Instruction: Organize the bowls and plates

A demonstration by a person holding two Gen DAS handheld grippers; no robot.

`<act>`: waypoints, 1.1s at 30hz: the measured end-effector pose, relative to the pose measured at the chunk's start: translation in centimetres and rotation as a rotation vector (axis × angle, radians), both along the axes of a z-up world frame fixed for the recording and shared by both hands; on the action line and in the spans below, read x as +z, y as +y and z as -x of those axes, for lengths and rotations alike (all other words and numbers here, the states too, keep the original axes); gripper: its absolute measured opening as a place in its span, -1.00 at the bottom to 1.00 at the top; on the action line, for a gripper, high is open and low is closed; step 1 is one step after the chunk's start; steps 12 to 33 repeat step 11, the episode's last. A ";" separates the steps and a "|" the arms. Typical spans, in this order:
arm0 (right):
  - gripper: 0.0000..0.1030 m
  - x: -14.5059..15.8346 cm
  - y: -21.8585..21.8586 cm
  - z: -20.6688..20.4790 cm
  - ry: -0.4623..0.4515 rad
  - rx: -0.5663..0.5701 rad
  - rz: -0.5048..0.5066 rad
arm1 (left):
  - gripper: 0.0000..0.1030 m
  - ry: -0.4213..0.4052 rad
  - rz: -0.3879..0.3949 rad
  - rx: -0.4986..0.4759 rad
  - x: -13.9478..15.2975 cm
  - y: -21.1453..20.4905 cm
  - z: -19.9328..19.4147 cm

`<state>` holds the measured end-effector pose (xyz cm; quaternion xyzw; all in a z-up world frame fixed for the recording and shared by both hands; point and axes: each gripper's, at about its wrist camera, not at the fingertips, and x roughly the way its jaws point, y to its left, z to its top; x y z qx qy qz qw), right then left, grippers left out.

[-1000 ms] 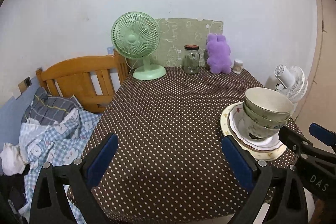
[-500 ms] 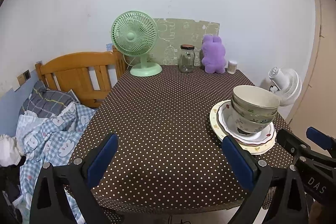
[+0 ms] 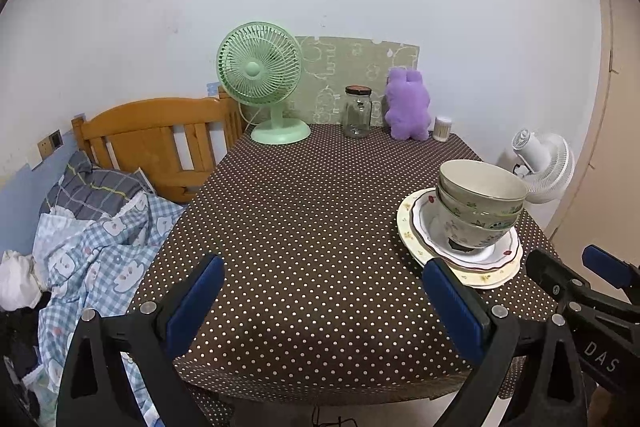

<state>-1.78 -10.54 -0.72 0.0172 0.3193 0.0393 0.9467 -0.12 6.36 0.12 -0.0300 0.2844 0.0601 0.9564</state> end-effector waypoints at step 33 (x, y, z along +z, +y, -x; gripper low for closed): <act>0.62 -0.1 0.2 0.1 0.002 -0.008 0.008 | 0.97 0.004 0.006 -0.003 -0.1 0.5 -0.2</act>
